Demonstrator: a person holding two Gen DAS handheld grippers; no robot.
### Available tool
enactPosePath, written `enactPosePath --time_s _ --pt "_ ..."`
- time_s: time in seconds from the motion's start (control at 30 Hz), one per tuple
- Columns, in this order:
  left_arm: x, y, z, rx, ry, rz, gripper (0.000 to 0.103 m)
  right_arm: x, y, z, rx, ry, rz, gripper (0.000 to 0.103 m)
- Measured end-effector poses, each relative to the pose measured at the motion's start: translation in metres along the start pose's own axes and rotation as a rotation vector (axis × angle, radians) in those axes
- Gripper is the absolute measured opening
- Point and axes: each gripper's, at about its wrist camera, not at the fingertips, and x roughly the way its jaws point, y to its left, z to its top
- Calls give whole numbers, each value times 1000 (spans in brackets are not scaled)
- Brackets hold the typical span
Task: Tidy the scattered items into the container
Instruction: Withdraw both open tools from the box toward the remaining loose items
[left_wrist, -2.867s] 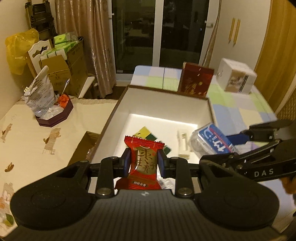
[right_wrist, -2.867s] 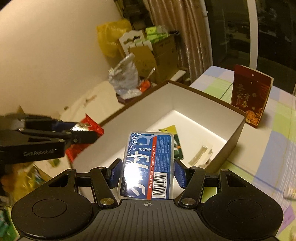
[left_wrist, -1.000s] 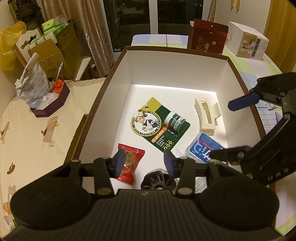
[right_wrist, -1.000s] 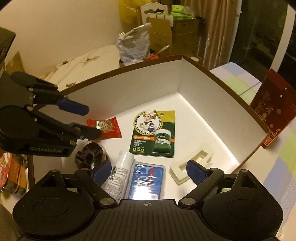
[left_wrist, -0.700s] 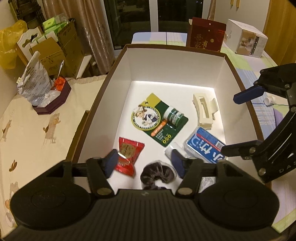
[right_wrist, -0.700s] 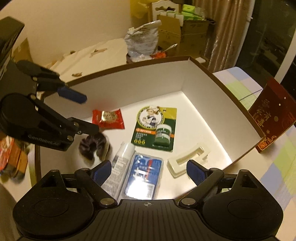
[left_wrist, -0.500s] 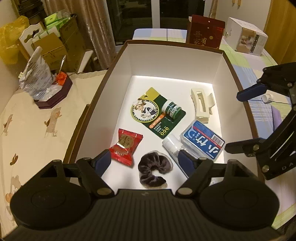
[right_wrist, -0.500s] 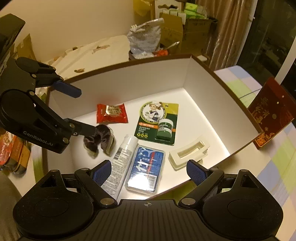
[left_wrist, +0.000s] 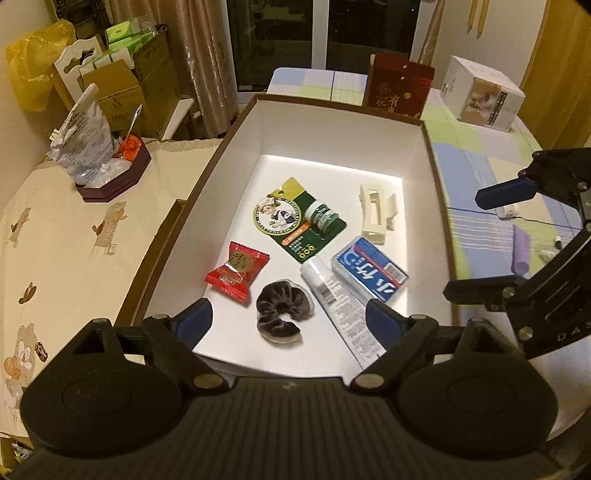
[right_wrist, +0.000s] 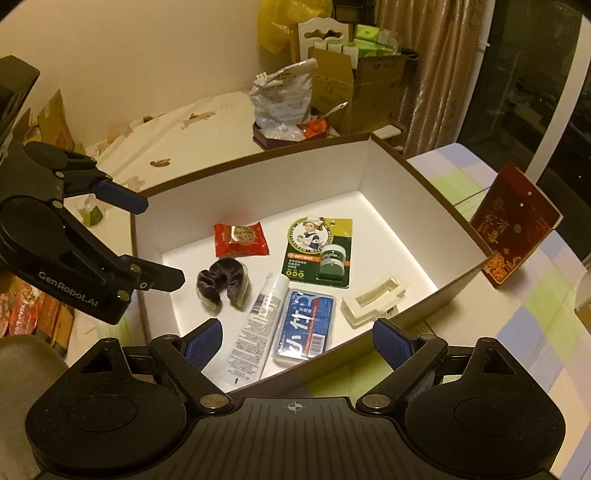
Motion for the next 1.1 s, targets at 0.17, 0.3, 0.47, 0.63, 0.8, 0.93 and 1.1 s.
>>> enactPosePath --time_s 0.17,0.3,0.47,0.63,0.8,0.93,1.1 --pt "-23 -8 -8 -7 -10 5 90 -20 4 -8 54 -38 -24 103" --pt "-40 -15 -18 -18 -13 10 93 -37 9 -13 81 -63 -21 103" --pt "-56 -22 -37 -31 -20 27 96 -56 19 -21 114 -83 -24 103" --pt "-74 -30 -51 -40 -25 27 96 -72 29 -33 137 -96 -31 103" --pt "-94 -40 -59 -23 -48 36 96 -88 36 -43 164 -111 -35 103" --pt "-105 -49 -65 -20 -58 24 96 -100 44 -51 168 -117 -38 103" --pt "-117 -60 -70 -19 -71 18 96 -115 52 -60 170 -134 -46 103"
